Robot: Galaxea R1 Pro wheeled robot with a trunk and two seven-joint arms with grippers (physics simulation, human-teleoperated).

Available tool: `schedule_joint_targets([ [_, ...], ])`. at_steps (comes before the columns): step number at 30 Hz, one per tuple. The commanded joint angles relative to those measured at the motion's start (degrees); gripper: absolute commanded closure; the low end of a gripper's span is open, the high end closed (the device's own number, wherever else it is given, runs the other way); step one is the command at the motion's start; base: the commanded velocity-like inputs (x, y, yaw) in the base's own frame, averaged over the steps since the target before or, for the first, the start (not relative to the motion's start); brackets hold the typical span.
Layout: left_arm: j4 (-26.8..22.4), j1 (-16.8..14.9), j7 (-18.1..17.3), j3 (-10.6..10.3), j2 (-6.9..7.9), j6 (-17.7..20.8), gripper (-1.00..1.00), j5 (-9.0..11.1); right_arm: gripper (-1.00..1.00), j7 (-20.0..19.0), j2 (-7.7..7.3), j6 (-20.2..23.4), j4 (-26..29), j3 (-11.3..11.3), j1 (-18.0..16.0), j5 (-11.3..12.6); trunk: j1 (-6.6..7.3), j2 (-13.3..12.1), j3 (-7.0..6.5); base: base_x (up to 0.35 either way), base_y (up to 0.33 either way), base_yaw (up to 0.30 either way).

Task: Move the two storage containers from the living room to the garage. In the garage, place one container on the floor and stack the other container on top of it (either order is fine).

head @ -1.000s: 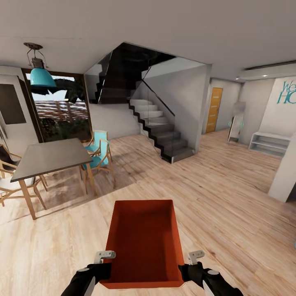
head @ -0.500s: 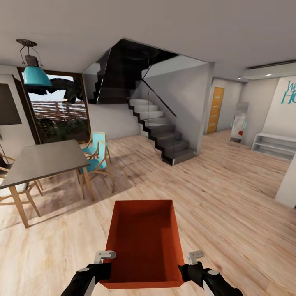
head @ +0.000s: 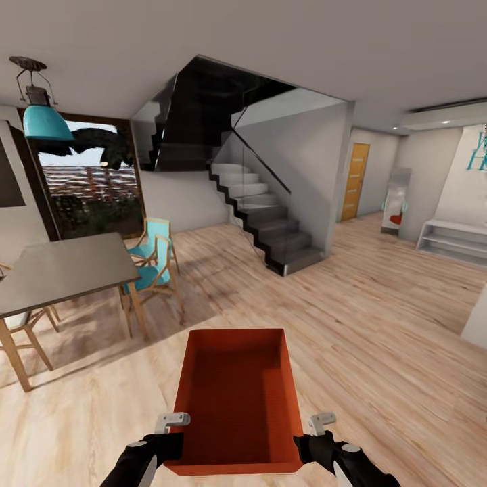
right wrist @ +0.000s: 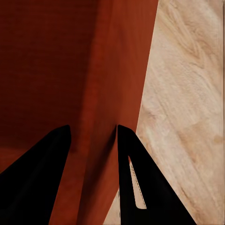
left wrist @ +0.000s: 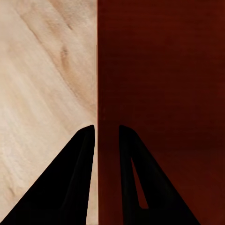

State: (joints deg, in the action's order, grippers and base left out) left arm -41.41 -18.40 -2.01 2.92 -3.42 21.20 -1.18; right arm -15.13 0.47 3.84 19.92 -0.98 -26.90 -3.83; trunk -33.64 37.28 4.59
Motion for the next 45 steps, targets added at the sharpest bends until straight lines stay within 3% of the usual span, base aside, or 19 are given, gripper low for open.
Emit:
schedule_joint_targets([
  [1,-0.2,-0.1,0.6,1.4,1.23,0.3,1.00,-1.6,1.00,-4.6,-0.06,0.3,0.1,-1.5,0.0,0.2,-0.05,0.1,0.09,0.327,0.000,-0.189],
  [45,-0.2,-0.1,0.7,1.4,1.23,0.3,1.00,-1.6,1.00,-4.6,-0.10,0.3,0.2,-1.7,0.0,0.1,-0.05,0.1,-0.02,0.327,0.000,-0.292],
])
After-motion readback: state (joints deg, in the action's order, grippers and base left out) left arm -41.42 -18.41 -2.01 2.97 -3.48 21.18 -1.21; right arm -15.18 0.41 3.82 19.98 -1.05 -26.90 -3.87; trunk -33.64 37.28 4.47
